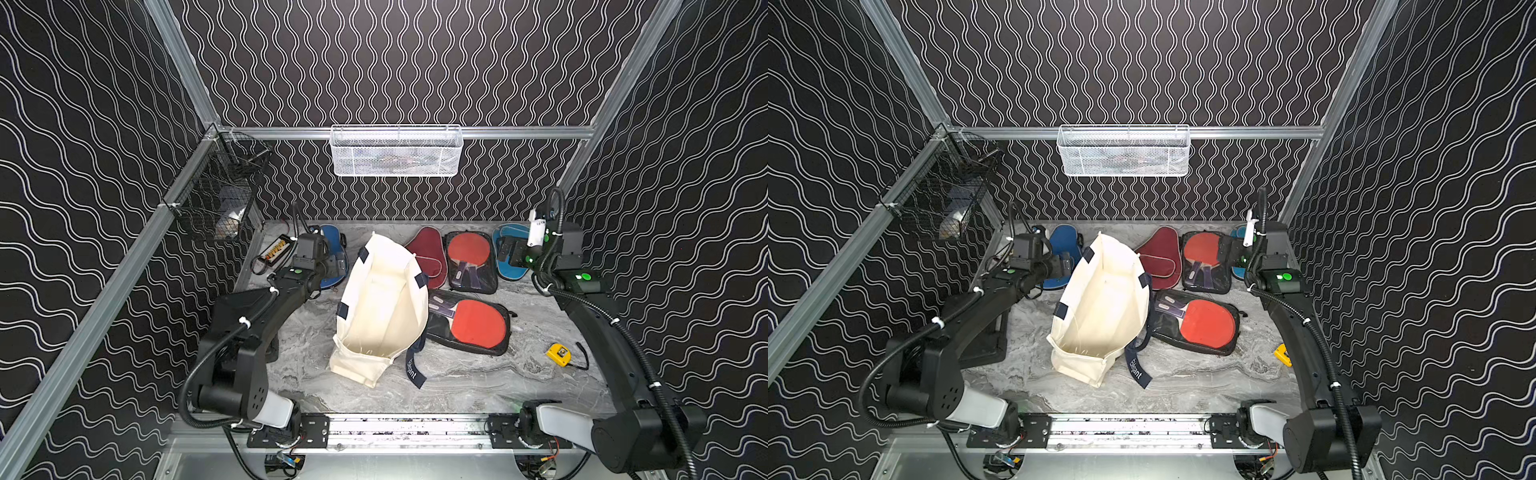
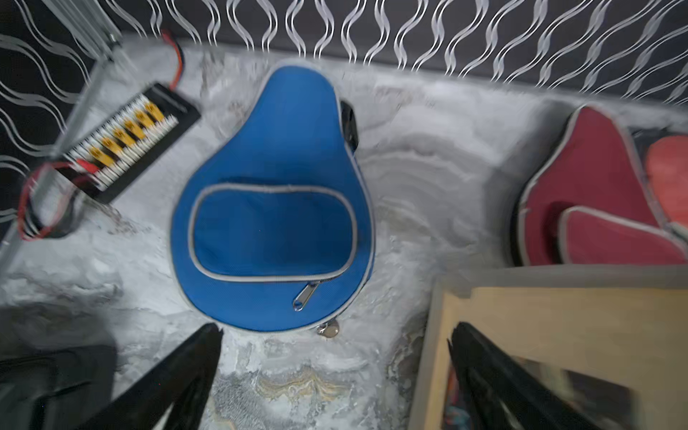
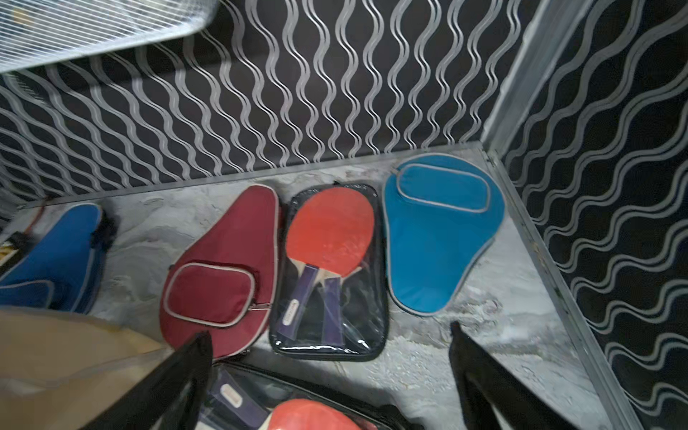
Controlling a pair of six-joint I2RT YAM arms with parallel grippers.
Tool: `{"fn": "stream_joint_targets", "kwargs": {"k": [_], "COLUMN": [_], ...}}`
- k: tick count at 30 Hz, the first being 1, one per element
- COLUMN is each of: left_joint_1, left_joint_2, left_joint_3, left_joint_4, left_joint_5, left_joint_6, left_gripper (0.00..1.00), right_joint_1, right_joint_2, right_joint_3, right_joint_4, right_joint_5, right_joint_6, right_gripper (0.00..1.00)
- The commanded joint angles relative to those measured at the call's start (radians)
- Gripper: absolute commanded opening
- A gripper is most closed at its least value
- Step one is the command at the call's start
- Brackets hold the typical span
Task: Remove the ping pong set from the canvas bag
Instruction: Reset both arms
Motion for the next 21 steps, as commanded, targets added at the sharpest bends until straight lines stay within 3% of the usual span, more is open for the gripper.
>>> {"fn": "stream_joint_targets", "kwargs": {"k": [1, 7, 16, 21], "left_joint_1": [0.012, 0.033, 0.082, 0.089], "left_joint_2": [0.051, 0.09, 0.023, -0.059], "left_joint_3": [-0.013, -0.056, -0.348, -0.49], "left_joint_4": [0.115, 0.179, 0.578, 0.765], "left_joint_5": [-0.005, 0.005, 0.115, 0.099], "left_joint_6": [-0.031, 0.011, 0.106, 0.155], "left_gripper": [0.99, 0.99, 0.99, 0.99], "right_joint_1": [-0.042, -0.083, -0.105, -0.11], "right_joint_2": [0.015, 0.072, 0.086, 0.093], "right_joint_3": [-0.075, -0.125, -0.217, -0.269], "right_joint_4": [0.15, 0.216, 0.333, 0.402], "right_joint_5": [-0.058, -0.088, -0.078, -0.067], "right_joint_6": [0.04, 0.062, 0.059, 0.062], "right_gripper": [0.98, 0.98, 0.98, 0.98]}}
